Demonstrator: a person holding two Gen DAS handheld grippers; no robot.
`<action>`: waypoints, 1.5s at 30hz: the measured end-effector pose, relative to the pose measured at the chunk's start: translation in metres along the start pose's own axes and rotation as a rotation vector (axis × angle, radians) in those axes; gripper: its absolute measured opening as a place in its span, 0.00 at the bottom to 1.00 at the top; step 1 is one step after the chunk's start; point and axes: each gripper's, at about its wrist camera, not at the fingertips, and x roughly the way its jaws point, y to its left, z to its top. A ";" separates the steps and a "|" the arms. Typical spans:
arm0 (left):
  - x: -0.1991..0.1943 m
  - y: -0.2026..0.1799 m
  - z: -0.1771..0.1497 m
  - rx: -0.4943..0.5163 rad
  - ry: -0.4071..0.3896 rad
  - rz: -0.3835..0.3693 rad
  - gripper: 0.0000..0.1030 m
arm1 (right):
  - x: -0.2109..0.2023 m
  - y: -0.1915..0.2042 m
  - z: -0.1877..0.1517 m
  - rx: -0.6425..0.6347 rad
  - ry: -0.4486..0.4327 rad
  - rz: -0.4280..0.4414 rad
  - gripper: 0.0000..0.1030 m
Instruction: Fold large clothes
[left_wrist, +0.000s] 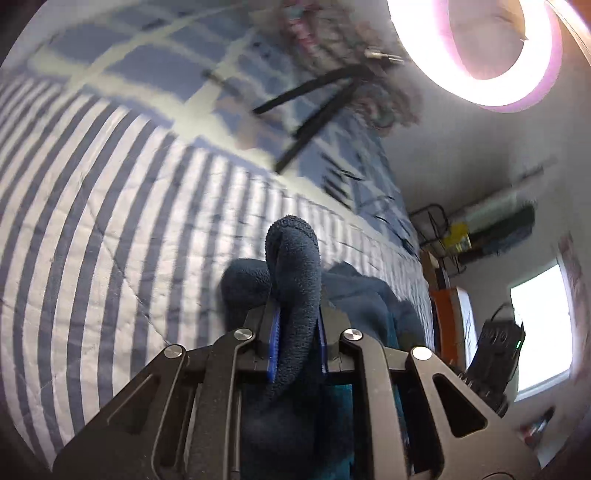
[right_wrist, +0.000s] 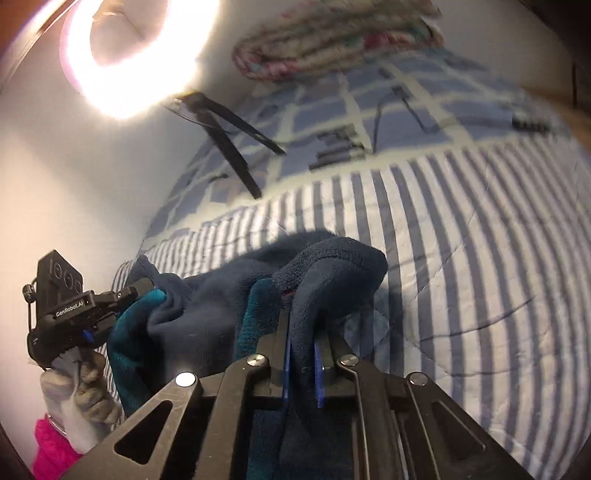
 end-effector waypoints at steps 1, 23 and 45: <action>-0.008 -0.008 -0.005 0.023 -0.009 -0.002 0.12 | 0.000 0.000 0.000 0.000 0.000 0.000 0.06; -0.176 -0.072 -0.259 0.502 -0.086 0.136 0.10 | -0.172 0.066 -0.227 -0.494 0.016 -0.156 0.04; -0.238 -0.021 -0.257 0.024 -0.074 -0.080 0.67 | -0.224 0.059 -0.257 0.033 0.080 0.164 0.73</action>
